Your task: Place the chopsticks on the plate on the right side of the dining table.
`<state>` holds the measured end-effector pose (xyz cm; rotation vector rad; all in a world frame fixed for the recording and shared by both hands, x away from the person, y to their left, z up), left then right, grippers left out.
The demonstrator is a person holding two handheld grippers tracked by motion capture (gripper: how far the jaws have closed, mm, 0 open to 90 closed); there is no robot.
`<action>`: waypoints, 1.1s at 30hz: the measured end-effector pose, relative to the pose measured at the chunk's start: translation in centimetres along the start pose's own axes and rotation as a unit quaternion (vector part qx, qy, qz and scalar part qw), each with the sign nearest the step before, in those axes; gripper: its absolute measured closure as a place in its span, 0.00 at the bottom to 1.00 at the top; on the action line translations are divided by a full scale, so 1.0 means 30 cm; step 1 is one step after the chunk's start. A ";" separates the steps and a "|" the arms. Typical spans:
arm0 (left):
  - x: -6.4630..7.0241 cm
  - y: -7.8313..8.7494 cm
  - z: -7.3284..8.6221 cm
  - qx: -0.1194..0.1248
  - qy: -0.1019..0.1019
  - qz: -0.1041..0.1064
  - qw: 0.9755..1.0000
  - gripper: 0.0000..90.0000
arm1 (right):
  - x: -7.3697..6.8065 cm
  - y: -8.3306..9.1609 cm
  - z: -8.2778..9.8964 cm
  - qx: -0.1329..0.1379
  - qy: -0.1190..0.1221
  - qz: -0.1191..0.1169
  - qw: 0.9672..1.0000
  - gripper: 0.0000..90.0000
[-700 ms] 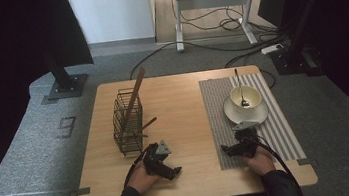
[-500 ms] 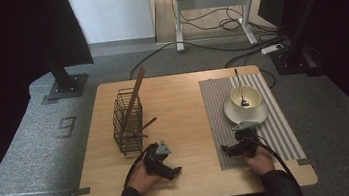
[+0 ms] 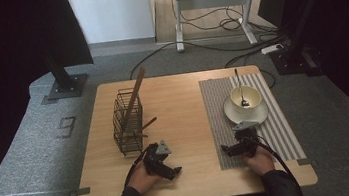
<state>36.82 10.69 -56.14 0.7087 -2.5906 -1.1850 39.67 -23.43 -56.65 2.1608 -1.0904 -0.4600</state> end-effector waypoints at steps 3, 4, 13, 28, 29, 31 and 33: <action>0.000 0.000 0.000 0.000 -0.001 0.000 1.000 0.00 | 0.000 0.000 0.000 0.000 0.000 0.000 1.000 0.00; 0.000 0.000 0.000 0.000 0.000 0.000 1.000 0.00 | 0.000 0.000 0.000 0.000 0.000 0.000 1.000 0.00; 0.000 0.000 0.000 0.000 0.000 0.000 1.000 0.00 | -0.004 0.004 -0.011 -0.012 0.002 -0.004 1.000 0.01; 0.000 0.000 0.000 0.000 0.000 0.000 1.000 0.00 | -0.050 0.086 -0.098 -0.007 0.039 -0.030 0.999 0.00; 0.000 0.000 0.000 0.000 0.000 0.000 1.000 0.00 | -0.060 0.101 -0.112 -0.004 0.041 -0.038 0.998 0.00; -0.001 0.000 0.000 0.000 -0.002 0.000 1.000 0.00 | -0.065 0.107 -0.119 -0.003 0.041 -0.044 0.998 0.00; -0.001 0.000 0.000 0.000 -0.002 0.000 1.000 0.00 | -0.071 0.118 -0.132 0.000 0.040 -0.052 0.998 0.00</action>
Point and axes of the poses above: each handheld gripper's, and its own axes: y roughly backward along the jaws, z roughly out of its underside, x roughly to its right, the point moved 1 cm from there along -y, roughly forward along the jaws, and after that the axes turned 1 degree about -z, right-handed, at the moved point
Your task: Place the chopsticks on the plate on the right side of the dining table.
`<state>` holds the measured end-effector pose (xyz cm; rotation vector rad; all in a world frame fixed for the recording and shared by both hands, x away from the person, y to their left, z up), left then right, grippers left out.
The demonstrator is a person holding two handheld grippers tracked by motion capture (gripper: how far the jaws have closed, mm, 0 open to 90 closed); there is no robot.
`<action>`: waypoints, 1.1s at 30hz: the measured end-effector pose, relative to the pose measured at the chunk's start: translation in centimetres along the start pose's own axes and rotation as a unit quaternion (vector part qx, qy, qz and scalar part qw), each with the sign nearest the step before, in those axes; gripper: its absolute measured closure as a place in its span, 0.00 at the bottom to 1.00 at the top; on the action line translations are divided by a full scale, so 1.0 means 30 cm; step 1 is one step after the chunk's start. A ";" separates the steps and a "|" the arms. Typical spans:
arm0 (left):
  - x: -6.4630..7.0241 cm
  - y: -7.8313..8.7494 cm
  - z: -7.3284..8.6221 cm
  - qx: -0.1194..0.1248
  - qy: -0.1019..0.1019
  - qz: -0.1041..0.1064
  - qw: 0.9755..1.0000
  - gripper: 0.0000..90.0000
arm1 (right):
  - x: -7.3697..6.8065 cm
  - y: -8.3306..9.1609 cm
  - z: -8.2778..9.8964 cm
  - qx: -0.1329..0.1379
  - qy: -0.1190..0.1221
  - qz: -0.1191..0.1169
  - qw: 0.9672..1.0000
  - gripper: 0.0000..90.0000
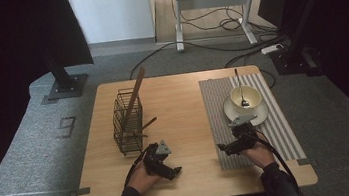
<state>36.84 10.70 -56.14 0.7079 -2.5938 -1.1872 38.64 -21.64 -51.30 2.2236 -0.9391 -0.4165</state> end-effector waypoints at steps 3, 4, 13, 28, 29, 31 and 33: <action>0.001 -0.001 0.000 0.002 0.003 0.000 1.000 0.00 | -0.004 0.012 -0.019 0.005 -0.003 -0.009 1.000 0.00; 0.001 -0.001 0.000 0.002 0.003 0.000 1.000 0.00 | -0.006 0.015 -0.025 0.005 -0.006 -0.013 1.000 0.00; 0.001 0.000 0.000 0.002 0.003 -0.001 1.000 0.00 | -0.026 0.033 -0.090 0.016 -0.011 -0.035 0.999 0.01; 0.003 0.001 0.001 0.001 0.006 -0.002 1.000 0.00 | -0.093 0.029 -0.222 0.037 0.016 -0.061 0.997 0.01; 0.003 0.001 0.001 0.000 0.006 -0.002 1.000 0.00 | -0.098 0.029 -0.232 0.038 0.017 -0.064 0.997 0.01; 0.003 0.001 0.001 0.000 0.005 -0.003 1.000 0.00 | -0.109 0.026 -0.252 0.039 0.023 -0.068 0.997 0.01; 0.003 0.001 0.001 0.000 0.006 -0.002 1.000 0.00 | -0.120 0.025 -0.271 0.038 0.024 -0.074 0.996 0.01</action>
Point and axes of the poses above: each handheld gripper's, and its own axes: y roughly backward along the jaws, z roughly out of its underside, x roughly to its right, the point moved 1 cm from there along -y, roughly forward along the jaws, and after that the axes turned 1 degree about -z, right-handed, at the moved point
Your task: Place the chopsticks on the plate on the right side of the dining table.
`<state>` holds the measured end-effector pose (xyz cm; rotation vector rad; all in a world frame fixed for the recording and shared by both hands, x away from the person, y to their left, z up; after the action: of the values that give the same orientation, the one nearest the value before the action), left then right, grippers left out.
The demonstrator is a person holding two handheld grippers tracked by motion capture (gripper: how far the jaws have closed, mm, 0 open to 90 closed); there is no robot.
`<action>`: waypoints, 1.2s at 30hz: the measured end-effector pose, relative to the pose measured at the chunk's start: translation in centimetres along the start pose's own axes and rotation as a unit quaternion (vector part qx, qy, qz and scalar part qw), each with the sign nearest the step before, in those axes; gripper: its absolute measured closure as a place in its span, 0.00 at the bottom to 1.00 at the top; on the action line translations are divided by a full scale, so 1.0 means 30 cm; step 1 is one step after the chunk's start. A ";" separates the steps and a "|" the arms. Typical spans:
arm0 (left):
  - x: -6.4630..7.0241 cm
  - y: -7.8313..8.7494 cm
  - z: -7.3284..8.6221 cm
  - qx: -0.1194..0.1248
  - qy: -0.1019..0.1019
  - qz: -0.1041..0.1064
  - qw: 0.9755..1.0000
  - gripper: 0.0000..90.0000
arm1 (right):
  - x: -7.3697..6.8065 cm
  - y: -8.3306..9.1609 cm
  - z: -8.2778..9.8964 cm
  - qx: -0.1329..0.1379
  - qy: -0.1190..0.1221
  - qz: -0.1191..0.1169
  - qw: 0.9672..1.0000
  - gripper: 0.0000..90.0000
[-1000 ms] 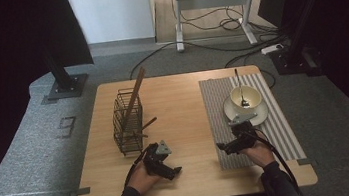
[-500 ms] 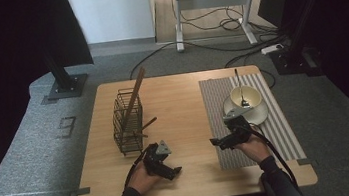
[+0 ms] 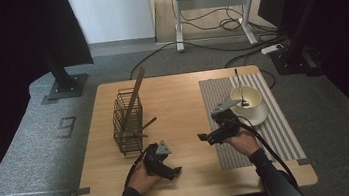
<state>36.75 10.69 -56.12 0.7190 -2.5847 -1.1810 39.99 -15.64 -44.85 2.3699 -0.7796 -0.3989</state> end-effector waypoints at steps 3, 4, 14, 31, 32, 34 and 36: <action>0.000 0.001 0.000 -0.001 0.000 0.000 1.000 0.00 | -0.008 -0.008 -0.036 0.002 -0.008 -0.013 1.000 0.02; 0.000 0.001 0.000 -0.001 0.000 0.000 1.000 0.00 | -0.008 -0.008 -0.036 0.002 -0.008 -0.013 1.000 0.02; -0.001 0.001 0.000 -0.002 -0.001 0.000 1.000 0.00 | -0.038 -0.025 -0.099 0.009 -0.002 -0.023 1.000 0.02; 0.000 0.001 0.000 -0.001 0.000 0.001 1.000 0.00 | -0.133 -0.082 -0.224 -0.007 0.047 -0.042 0.998 0.06; 0.000 0.001 0.000 -0.001 0.000 0.001 1.000 0.00 | -0.133 -0.082 -0.224 -0.007 0.047 -0.042 0.998 0.06; 0.000 0.001 0.000 -0.001 0.000 0.001 1.000 0.00 | -0.145 -0.093 -0.236 -0.008 0.055 -0.046 0.997 0.06; 0.000 0.001 0.000 -0.001 0.000 0.001 1.000 0.00 | -0.157 -0.102 -0.248 -0.010 0.057 -0.049 0.997 0.06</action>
<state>36.75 10.70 -56.10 0.7161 -2.5829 -1.1832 40.97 -7.41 -40.61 2.3963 -0.6054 -0.3061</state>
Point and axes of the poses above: each handheld gripper's, and its own axes: y roughly backward along the jaws, z roughly out of its underside, x roughly to its right, the point moved 1 cm from there along -y, roughly forward along the jaws, and after that the axes turned 1 degree about -z, right-handed, at the moved point
